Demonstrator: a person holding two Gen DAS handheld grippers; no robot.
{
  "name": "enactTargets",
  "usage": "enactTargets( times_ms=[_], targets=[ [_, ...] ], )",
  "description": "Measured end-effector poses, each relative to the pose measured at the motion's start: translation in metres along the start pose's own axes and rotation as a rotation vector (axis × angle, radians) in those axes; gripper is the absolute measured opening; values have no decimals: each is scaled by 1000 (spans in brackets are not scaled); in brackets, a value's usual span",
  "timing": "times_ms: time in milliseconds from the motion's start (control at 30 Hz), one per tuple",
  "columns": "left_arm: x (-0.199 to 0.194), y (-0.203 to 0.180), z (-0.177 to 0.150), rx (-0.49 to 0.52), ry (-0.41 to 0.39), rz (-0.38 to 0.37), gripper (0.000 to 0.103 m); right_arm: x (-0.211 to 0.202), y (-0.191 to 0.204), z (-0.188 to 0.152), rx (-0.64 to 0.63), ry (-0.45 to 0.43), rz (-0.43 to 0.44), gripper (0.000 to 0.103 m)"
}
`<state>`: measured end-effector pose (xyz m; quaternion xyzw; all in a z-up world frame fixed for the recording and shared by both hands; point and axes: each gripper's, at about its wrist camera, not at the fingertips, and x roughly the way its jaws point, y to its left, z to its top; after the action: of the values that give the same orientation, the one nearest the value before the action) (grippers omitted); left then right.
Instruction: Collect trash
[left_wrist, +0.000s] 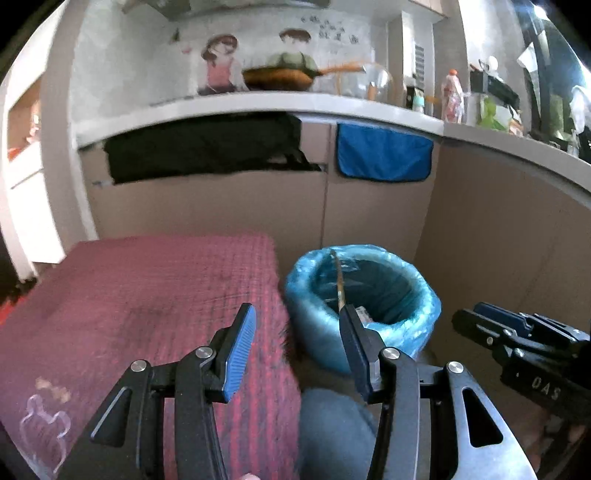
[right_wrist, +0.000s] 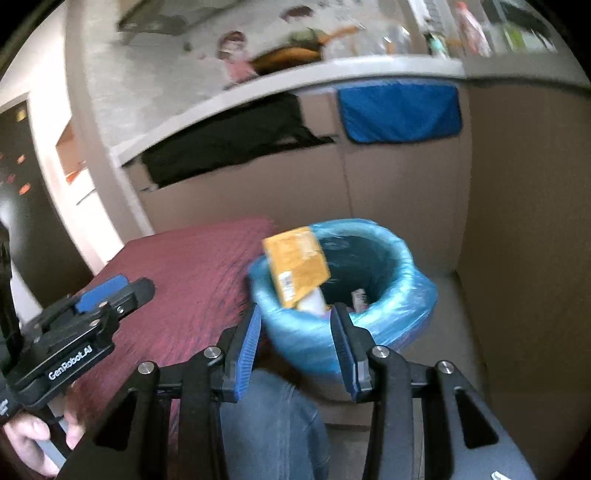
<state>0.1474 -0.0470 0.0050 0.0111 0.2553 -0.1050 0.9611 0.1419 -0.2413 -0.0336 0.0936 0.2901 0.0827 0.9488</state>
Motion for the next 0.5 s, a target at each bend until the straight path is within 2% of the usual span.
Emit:
enactTargets(
  times_ms=[133, 300, 500],
  targets=[
    [-39, 6, -16, 6, -34, 44, 48, -31, 26, -18, -69, -42, -21, 38],
    [-71, -1, -39, 70, -73, 101, 48, -58, 37, -31, -85, -91, -37, 38],
    [-91, 3, -53, 5, -75, 93, 48, -89, 55, -48, -126, -172, -67, 38]
  ],
)
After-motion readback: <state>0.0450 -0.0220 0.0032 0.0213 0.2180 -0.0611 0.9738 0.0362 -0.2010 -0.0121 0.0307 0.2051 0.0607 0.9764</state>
